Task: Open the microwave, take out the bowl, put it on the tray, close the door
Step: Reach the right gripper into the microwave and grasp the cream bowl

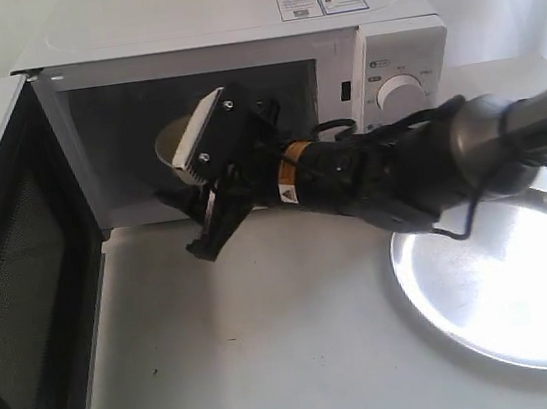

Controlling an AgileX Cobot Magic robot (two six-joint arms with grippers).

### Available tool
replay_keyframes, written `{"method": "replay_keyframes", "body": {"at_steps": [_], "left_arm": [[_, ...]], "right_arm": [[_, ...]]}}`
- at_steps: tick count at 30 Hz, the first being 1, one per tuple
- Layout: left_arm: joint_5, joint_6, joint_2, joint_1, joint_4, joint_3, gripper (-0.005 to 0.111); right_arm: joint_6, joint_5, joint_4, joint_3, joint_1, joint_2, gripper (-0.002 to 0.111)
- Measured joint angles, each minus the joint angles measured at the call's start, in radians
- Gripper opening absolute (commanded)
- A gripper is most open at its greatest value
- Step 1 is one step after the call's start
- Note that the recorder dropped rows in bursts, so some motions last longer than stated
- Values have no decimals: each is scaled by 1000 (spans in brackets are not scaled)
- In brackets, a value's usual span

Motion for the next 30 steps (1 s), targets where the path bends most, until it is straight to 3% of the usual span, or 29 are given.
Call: {"method": "replay_keyframes", "body": {"at_steps": [8,11,14,16,20,25,27,30], "left_arm": [[0,0,0,0,0,0,0],[0,0,0,0,0,0,0],[0,0,0,0,0,0,0],[0,0,0,0,0,0,0],[0,0,0,0,0,0,0],[0,0,0,0,0,0,0],[0,0,0,0,0,0,0],[0,0,0,0,0,0,0]], "right_arm": [[-28,226,63,-265,2,179,62],[-29,325,65,-356,2,238,55],[-32,411,65,-418,2,280,27],[-32,442,65,-434,2,294,0],[-24,502,63,-443,4,277,0],[-7,893,69,-385,71,118,0],[-127,1001,140,-314,114,27,0],[-475,1151,461,-180,167,-101,0]]}}
